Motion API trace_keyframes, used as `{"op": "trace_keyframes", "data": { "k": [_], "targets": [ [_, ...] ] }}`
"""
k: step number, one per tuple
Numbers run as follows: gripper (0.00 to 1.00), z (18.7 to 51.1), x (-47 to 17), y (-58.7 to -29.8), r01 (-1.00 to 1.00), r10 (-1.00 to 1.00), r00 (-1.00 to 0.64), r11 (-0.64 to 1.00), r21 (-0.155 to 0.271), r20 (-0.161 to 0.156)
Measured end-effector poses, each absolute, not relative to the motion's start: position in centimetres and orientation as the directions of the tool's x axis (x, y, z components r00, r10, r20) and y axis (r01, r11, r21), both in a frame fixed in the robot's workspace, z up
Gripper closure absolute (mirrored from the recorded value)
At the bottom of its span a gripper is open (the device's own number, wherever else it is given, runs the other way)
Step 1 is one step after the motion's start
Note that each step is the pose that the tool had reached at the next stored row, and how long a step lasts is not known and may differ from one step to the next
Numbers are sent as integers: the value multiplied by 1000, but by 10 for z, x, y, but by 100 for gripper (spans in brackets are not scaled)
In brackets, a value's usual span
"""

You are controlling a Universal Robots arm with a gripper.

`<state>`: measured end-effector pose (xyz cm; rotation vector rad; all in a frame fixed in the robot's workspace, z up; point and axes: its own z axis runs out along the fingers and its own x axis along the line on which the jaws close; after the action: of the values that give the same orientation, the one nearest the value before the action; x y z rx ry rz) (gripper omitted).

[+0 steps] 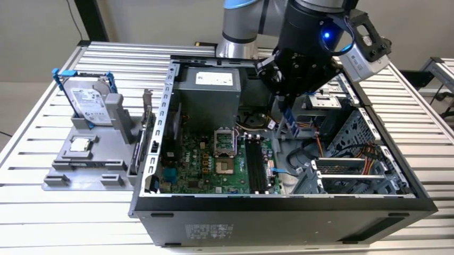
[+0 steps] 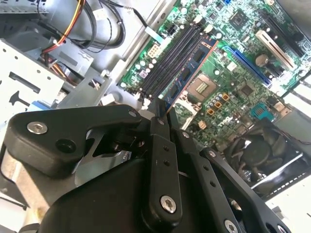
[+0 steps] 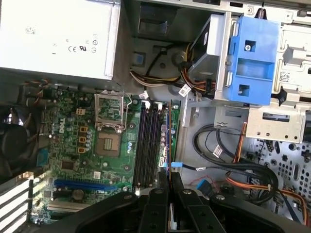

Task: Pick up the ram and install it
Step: 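Insert the ram into the slot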

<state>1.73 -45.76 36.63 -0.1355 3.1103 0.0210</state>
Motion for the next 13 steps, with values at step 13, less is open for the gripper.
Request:
{"op": "trace_keyframes", "data": {
  "k": [13],
  "targets": [
    [100, 350, 18, -458, -84, -84, -996, 996, 11, -29]
  ]
}}
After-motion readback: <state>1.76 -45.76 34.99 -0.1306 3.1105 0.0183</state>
